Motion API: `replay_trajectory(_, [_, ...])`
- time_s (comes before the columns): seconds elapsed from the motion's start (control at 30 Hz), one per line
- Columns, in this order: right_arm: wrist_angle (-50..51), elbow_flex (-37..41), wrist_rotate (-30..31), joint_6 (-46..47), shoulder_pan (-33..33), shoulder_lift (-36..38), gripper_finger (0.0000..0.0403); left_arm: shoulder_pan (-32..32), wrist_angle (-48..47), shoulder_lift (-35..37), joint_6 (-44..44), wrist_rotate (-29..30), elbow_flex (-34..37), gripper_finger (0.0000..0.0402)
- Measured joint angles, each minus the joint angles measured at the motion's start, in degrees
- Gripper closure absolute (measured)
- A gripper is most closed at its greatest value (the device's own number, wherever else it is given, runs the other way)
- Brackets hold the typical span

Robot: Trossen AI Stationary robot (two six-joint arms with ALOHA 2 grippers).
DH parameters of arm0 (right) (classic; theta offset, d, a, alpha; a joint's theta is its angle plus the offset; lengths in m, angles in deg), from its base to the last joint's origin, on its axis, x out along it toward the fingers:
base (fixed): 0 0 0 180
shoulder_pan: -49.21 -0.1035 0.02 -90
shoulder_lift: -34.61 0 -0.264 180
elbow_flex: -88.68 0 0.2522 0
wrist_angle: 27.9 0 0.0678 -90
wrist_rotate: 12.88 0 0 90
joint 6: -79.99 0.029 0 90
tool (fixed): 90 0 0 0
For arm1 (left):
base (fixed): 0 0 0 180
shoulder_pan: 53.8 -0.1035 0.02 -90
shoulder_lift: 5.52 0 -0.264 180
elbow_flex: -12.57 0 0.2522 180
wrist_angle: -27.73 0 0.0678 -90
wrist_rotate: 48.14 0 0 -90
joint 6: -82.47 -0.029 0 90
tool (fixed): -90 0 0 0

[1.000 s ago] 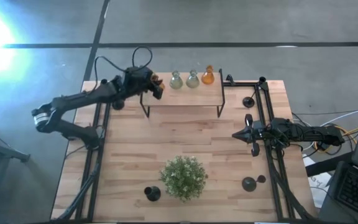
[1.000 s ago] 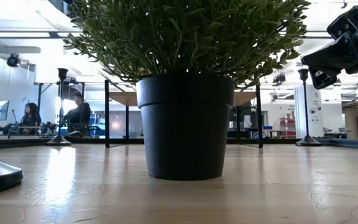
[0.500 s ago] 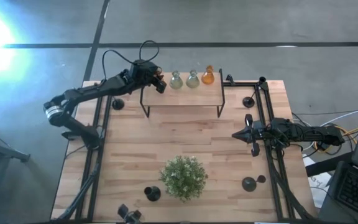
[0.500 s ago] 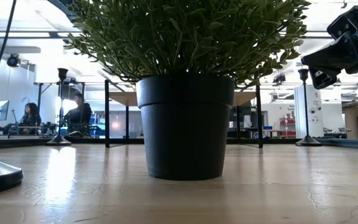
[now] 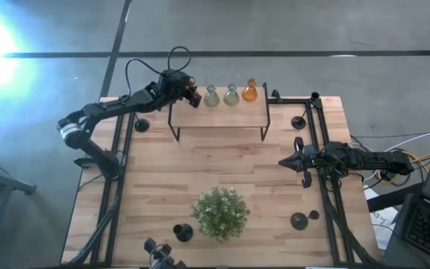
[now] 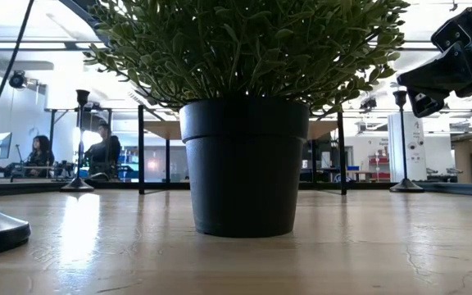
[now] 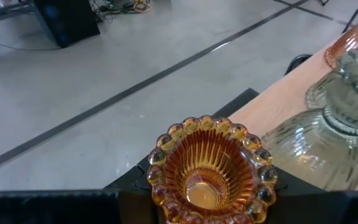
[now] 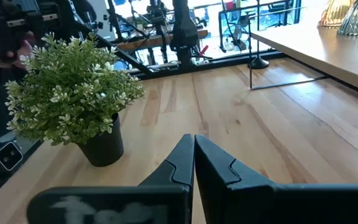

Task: Pick & Place candle stick holders
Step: Put the orange glass candle holder on the shelf aligned with the other glass candle holder

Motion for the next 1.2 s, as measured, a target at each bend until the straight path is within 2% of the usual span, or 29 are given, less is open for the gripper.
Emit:
replay_trajectory(0.47, [0.00, 0.02, 0.00, 0.00, -0.02, 0.01, 0.0394, -0.59, 1.20, -0.95, 0.57, -0.98, 0.04, 0.0264])
replay_trajectory(0.9, [-0.02, 0.02, 0.00, 0.00, 0.00, 0.00, 0.0394, -0.79, 1.46, -0.98, 0.12, -4.42, 0.14, 0.0260])
replay_trajectory(1.03, [-0.02, -0.01, 0.00, 0.00, 0.00, 0.01, 0.0394, -0.81, 1.97, -1.07, 0.39, -5.84, 0.26, 0.0247])
replay_trajectory(1.2, [-0.02, 0.01, 0.00, 0.00, 0.00, 0.00, 0.0394, -1.09, 1.98, -1.12, 0.81, -5.90, 0.31, 0.0212])
